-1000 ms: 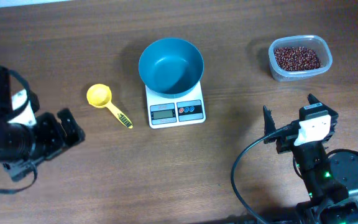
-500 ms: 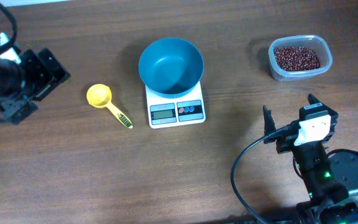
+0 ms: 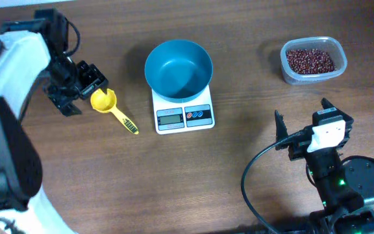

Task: Scoop item into bowl and weigh 50g on scale
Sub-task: 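Grasp the yellow scoop bowl with the left gripper and lift it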

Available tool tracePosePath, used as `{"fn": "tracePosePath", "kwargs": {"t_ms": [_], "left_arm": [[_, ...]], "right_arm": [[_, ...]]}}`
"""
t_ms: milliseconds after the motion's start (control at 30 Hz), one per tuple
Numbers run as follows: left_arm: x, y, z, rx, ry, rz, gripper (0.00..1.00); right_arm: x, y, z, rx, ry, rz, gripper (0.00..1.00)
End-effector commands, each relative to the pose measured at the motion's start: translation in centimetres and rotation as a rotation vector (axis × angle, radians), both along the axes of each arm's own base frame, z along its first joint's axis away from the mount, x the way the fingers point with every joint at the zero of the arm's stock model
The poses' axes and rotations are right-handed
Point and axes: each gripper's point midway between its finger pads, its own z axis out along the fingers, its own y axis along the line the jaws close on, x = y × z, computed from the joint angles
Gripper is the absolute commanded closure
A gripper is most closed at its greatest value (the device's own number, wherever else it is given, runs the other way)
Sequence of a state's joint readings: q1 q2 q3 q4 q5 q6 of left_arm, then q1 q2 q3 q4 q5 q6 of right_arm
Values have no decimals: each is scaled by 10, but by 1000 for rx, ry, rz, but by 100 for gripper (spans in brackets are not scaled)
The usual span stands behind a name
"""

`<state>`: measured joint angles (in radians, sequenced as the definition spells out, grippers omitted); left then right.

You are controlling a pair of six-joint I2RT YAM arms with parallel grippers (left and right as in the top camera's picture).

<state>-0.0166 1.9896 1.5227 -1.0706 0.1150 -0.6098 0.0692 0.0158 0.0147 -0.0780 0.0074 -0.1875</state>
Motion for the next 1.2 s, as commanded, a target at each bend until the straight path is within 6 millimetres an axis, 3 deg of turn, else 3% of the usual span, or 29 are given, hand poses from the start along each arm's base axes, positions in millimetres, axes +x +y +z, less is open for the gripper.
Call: {"fn": "tracePosePath", "kwargs": {"t_ms": [0,167,233,267,400,567,600,733,900,1067,1167], "left_arm": [[7,1,-32,9,42,4,29],[17,1,-55,9,38,4,55],[25,1,-56,8,8,4,78],[27,1,-56,8,-1,4,98],[17,2,-43,4,26,10,100],[-4,24,52,3,-30,67,100],[-16,31,76,4,-50,86,100],[-73,38,129,6,-26,121,100],[-126,29,146,0,99,108,100],[-135,-2,143,8,130,-15,100],[-139,-30,153,13,61,-133,100]], "right_arm": [[0,1,-4,0,9,4,1],[0,1,-4,0,9,4,1],[0,1,-4,0,9,4,1],[0,1,-4,0,9,4,1],[0,1,-4,0,9,3,1],[0,1,-4,0,9,4,1],[0,1,-4,0,9,3,1],[0,1,-4,0,9,4,1],[0,1,-4,0,9,3,1],[0,1,-4,0,9,4,1],[0,1,-4,0,9,4,1]]}}
